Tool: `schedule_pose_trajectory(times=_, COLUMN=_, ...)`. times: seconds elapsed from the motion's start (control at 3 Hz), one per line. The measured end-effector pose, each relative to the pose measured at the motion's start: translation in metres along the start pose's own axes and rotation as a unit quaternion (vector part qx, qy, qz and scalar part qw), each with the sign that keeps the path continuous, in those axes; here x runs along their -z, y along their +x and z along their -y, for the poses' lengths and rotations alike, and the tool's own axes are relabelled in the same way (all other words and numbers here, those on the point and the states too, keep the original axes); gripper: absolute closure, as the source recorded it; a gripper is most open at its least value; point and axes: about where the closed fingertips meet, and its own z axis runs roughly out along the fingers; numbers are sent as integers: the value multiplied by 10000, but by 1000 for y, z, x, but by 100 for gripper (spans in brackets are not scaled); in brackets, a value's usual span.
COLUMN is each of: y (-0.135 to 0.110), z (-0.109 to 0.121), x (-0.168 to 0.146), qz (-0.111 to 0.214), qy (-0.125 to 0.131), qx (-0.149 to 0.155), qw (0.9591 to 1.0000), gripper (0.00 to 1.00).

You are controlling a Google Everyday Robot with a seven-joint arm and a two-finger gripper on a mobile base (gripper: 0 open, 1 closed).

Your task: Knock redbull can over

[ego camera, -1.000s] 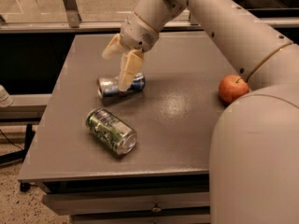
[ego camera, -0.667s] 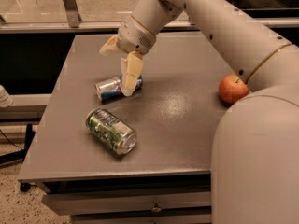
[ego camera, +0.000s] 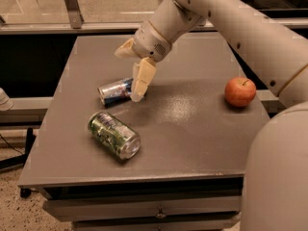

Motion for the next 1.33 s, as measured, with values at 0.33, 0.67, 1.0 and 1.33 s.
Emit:
schedule_pose_trajectory(times=0.33, y=36, z=7, x=30, qz=172, qy=957, qx=-592, qw=9935, gripper=0)
schedule_pose_trajectory(times=0.67, y=82, z=19, x=70, qz=289, qy=1968, qx=-1104, qw=9738, gripper=0)
schedule_pose_trajectory(times=1.0, y=129, z=51, x=112, qz=446, qy=3020, qx=-1406, qw=9418, gripper=0)
schedule_pose_trajectory(times=1.33, y=159, z=86, x=147, qz=719, qy=3769, qx=-1555, qw=9103, gripper=0)
